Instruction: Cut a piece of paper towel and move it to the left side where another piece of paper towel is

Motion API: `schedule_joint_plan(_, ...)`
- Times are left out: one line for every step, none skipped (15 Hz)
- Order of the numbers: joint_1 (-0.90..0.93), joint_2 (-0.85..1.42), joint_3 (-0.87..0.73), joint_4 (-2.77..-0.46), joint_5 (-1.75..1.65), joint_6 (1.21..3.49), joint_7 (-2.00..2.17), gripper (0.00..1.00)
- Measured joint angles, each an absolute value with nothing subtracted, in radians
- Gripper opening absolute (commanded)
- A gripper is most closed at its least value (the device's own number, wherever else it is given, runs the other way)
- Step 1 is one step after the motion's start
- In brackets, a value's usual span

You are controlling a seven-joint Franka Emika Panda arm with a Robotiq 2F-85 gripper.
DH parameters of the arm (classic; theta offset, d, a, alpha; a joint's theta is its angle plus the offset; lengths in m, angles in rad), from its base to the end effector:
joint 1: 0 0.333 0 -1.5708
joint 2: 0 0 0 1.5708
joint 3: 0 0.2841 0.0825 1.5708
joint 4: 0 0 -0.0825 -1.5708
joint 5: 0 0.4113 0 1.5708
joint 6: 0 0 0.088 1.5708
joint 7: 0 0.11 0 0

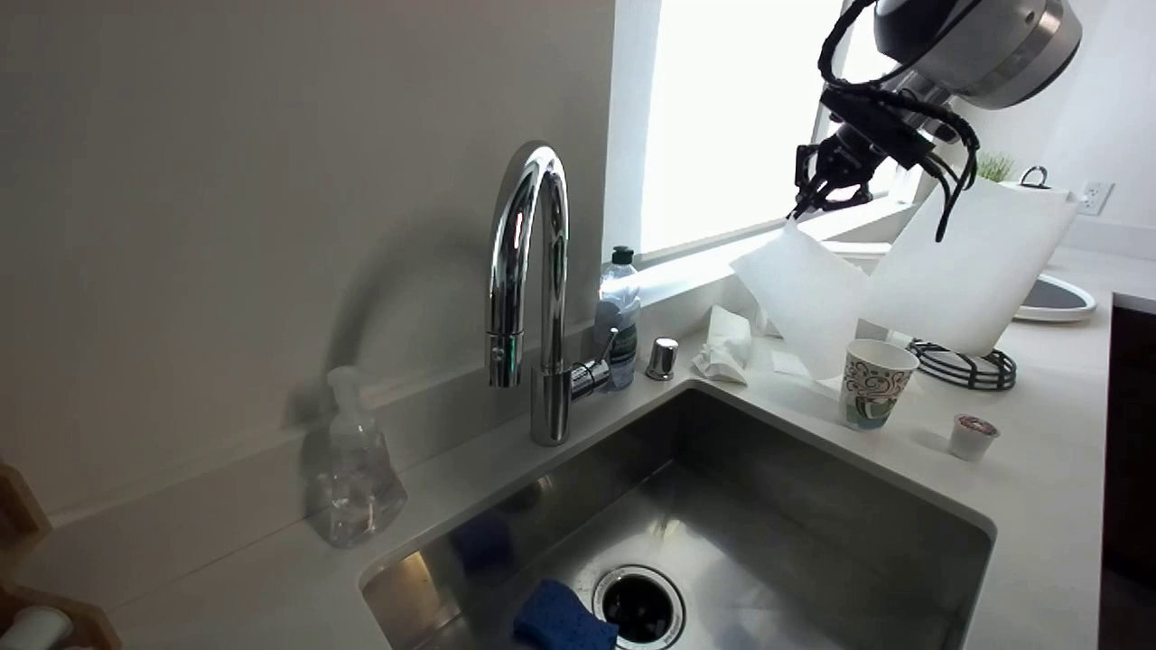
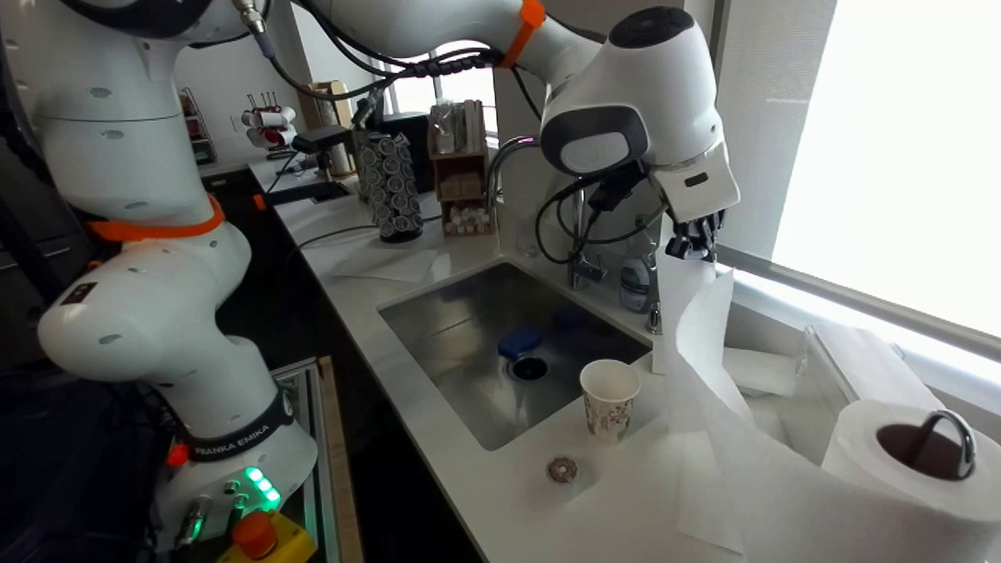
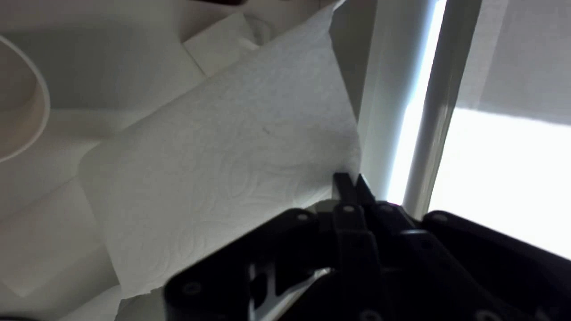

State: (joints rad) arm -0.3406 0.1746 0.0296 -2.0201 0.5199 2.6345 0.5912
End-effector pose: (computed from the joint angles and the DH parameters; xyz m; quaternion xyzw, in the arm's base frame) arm 0.6030 -0.2065 0.3605 -0.7643 0.5845 -0.1841 0.2009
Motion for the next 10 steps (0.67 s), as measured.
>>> schedule_joint_plan(-0.336, 0.175, 0.018, -2.011, 0.562, 2.594, 0.536, 0.00)
schedule_joint_plan(-0.331, 0.176, 0.001, -2.003, 0.583, 2.560, 0.498, 0.00)
schedule_joint_plan(-0.324, 0.178, -0.020, -1.998, 0.585, 2.542, 0.476, 0.00)
schedule_joint_plan(-0.317, 0.180, -0.038, -1.996, 0.585, 2.535, 0.463, 0.00)
schedule_joint_plan(-0.311, 0.182, -0.056, -1.994, 0.585, 2.530, 0.452, 0.00)
schedule_joint_plan(-0.304, 0.183, -0.075, -1.993, 0.578, 2.529, 0.450, 0.01)
schedule_joint_plan(-0.296, 0.184, -0.096, -1.993, 0.559, 2.529, 0.457, 0.01)
schedule_joint_plan(-0.290, 0.183, -0.113, -1.993, 0.542, 2.529, 0.467, 0.01)
schedule_joint_plan(-0.287, 0.183, -0.123, -1.993, 0.533, 2.529, 0.470, 0.01)
schedule_joint_plan(-0.285, 0.183, -0.126, -1.993, 0.529, 2.529, 0.471, 0.01)
